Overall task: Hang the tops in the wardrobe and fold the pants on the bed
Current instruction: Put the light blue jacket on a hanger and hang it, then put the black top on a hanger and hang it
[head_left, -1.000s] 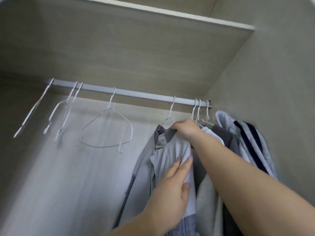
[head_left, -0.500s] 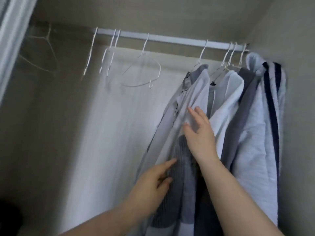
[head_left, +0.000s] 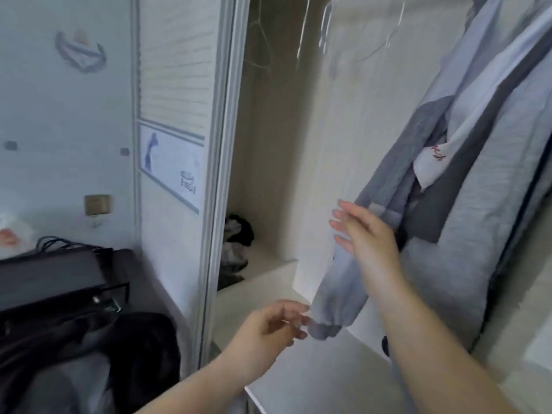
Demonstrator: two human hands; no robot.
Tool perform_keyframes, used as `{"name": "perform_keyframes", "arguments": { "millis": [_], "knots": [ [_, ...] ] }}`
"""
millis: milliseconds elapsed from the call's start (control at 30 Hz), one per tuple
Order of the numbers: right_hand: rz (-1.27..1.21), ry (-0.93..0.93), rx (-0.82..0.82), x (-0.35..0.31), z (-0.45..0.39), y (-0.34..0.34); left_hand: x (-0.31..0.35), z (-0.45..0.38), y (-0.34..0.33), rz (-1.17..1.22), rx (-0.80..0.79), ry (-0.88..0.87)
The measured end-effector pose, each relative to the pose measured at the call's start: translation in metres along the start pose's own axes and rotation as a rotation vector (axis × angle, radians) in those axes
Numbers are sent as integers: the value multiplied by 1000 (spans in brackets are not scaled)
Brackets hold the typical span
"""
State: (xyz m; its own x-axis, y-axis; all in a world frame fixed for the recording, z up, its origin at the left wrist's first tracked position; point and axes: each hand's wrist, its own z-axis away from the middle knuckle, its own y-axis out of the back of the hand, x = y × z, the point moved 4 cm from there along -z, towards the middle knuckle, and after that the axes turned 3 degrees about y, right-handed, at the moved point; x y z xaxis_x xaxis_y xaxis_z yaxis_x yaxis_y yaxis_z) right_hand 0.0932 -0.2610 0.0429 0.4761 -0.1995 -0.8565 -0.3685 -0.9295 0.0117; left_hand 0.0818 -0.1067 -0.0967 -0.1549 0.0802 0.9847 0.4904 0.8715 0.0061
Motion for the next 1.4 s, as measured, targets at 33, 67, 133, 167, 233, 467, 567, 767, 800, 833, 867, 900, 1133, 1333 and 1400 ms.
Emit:
{"name": "perform_keyframes", "arguments": {
  "millis": [33,67,133,167,233,467,567,767,800,833,867,900,1133,1333,1400],
  "knots": [
    [-35,-18,-87,1,22,-10,-11,26,5,3,34,37],
    [-72,-30,-183,2,43,-23,-20,52,10,12,83,72],
    [-156,-60,-352,2,83,-47,-32,100,21,-19,167,100],
    [-193,-70,-439,2,102,-60,-35,122,26,-37,204,122],
    [-214,-97,-595,1,141,-92,-40,168,37,-54,292,181],
    [-237,-143,-1088,-6,288,-199,-46,324,76,-127,663,311],
    [-273,-202,-1237,-13,351,-238,-43,398,89,-126,837,335],
    [-360,-283,-1584,-65,518,-302,-29,589,85,-43,1284,343],
    [-365,-289,-1625,-73,541,-308,-28,614,79,-17,1333,334],
    [-371,-294,-1667,-83,568,-313,-27,642,72,9,1387,334],
    [-375,-291,-1714,-95,597,-316,-26,673,64,40,1449,338],
    [-378,-295,-1757,-107,628,-319,-25,706,54,67,1512,344],
    [-364,-395,-2049,-175,834,-307,-14,927,-33,202,1925,388],
    [-252,-423,-2299,-208,957,-297,-17,1051,-108,386,2242,395],
    [-215,-383,-2377,-217,990,-303,-24,1077,-128,475,2321,366]
  ]
}}
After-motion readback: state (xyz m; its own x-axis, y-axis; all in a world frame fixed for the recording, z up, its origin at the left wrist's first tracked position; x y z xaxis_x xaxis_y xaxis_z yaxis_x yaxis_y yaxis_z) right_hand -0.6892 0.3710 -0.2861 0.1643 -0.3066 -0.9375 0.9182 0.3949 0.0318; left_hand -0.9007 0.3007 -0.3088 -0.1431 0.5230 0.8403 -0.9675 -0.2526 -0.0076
